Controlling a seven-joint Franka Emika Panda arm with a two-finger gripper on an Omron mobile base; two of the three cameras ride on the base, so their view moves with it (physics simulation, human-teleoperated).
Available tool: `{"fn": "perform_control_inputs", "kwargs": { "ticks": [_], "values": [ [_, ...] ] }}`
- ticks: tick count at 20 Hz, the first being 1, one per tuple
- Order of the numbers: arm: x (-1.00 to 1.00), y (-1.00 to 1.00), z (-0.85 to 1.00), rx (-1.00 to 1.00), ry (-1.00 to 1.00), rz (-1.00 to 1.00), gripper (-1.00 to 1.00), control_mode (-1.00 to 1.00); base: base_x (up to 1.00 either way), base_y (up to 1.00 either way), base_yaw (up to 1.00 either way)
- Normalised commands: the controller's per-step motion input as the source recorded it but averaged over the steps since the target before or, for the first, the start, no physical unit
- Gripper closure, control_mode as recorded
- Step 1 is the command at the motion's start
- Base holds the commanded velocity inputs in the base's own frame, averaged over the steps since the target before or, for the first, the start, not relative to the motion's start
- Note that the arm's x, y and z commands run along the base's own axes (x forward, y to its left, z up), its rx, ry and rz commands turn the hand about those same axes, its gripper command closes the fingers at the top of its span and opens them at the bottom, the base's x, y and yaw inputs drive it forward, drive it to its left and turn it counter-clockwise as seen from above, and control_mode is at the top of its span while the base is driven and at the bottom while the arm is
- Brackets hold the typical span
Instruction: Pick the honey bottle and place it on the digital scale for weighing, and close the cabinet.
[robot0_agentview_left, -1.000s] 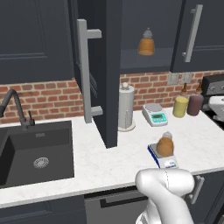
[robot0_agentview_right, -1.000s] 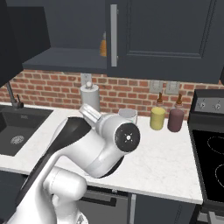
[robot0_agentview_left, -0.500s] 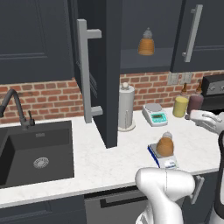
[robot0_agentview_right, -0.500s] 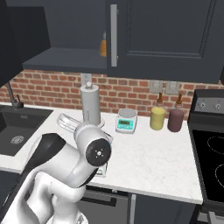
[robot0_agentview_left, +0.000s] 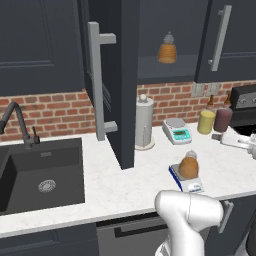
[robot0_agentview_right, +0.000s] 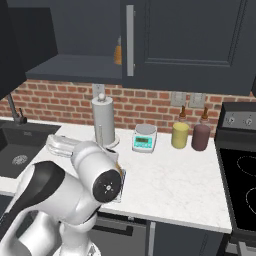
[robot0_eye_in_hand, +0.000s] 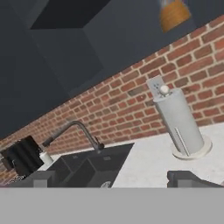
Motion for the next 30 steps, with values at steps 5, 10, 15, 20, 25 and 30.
{"fn": "perform_control_inputs", "kwargs": {
  "ticks": [5, 10, 15, 20, 25, 30],
  "values": [
    [-0.49, 0.62, -0.09, -0.01, -0.3, 0.0, -1.0, -1.0, 0.0, 0.0, 0.0],
    [-0.8, 0.83, 0.3, 0.02, -0.51, -0.11, -1.0, -1.0, 0.0, 0.0, 0.0],
    [-0.96, 1.0, 0.01, 0.14, -0.51, -0.26, -1.0, -1.0, 0.0, 0.0, 0.0],
    [-0.97, 1.0, -0.01, 0.13, -0.37, -0.26, -1.0, -1.0, 0.0, 0.0, 0.0],
    [-0.58, 1.0, -0.25, 0.08, -0.31, -0.29, -1.0, -1.0, 0.0, 0.0, 0.0],
    [-0.04, 1.0, -0.51, 0.1, -0.3, -0.28, -1.0, -1.0, 0.0, 0.0, 0.0]
  ]
}}
